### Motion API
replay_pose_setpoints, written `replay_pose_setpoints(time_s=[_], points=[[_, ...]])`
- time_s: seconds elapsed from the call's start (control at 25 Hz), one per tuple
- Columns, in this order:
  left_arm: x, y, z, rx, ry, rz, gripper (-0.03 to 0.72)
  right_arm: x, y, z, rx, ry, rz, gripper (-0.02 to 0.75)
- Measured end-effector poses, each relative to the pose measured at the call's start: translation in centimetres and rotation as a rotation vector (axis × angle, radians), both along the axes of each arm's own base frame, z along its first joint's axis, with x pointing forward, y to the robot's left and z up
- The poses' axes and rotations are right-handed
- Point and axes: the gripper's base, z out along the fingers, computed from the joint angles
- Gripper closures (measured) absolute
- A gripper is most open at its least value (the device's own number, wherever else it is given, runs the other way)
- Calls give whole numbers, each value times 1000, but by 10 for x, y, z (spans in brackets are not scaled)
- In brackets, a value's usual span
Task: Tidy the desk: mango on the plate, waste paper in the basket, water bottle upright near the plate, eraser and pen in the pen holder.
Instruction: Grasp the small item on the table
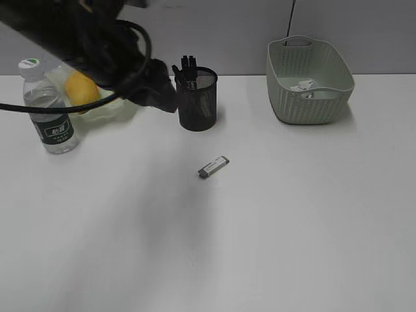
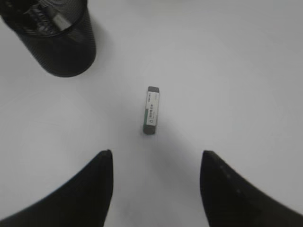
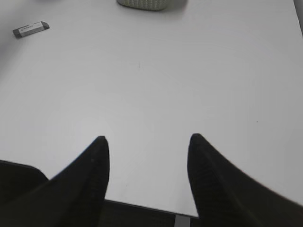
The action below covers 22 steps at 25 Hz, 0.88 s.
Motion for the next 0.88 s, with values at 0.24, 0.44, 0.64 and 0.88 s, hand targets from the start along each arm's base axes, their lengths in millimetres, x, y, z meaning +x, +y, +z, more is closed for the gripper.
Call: replay_pose_setpoints(time_s=[0.24, 0.44, 0.64, 0.88], points=[[23, -48, -25, 115, 58, -76, 241, 0, 0, 0, 1, 0, -1, 309], [39, -82, -54, 241, 122, -112, 241, 0, 0, 0, 1, 0, -1, 309], [56, -101, -83, 314, 196, -93, 229, 0, 0, 0, 1, -1, 0, 309], [73, -114, -111, 354, 231, -81, 217, 0, 0, 0, 1, -2, 0, 309]])
